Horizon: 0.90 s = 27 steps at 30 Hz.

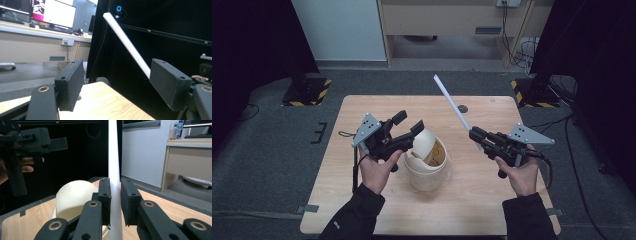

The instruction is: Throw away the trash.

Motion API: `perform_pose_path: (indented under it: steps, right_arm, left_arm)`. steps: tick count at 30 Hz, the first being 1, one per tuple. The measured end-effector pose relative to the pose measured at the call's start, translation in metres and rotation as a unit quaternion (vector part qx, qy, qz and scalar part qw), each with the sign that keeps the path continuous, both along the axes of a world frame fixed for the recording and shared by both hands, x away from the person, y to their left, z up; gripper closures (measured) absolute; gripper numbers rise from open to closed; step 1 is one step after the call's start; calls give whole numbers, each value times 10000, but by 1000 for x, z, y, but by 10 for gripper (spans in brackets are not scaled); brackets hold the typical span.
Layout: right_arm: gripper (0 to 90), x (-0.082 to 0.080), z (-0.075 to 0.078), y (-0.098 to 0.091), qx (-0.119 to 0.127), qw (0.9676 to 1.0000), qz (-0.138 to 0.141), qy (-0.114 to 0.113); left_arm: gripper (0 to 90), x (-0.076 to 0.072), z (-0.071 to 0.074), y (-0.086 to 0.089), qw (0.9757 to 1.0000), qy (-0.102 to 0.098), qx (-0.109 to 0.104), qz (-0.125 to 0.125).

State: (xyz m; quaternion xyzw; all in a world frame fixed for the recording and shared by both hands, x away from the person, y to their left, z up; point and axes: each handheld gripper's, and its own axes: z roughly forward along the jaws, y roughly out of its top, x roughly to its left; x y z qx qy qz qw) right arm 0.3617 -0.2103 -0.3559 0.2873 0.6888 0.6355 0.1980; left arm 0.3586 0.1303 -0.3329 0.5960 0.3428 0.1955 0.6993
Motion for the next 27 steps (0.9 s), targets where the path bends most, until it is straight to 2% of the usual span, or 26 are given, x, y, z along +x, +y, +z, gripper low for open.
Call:
perform_pose_path:
  steps: [3,13,27]
  right_arm:
    - [791,-1,1,2,-30,10000,51,-34]
    - [791,-2,2,6,-47,9998,159,-60]
    - [791,-4,2,14,-93,9994,321,-68]
  left_arm:
    - [272,5,5,-9,10000,41,-65,-52]
    - [279,15,11,-29,9998,125,-81,-114]
    - [329,23,9,-45,9995,235,-16,-210]
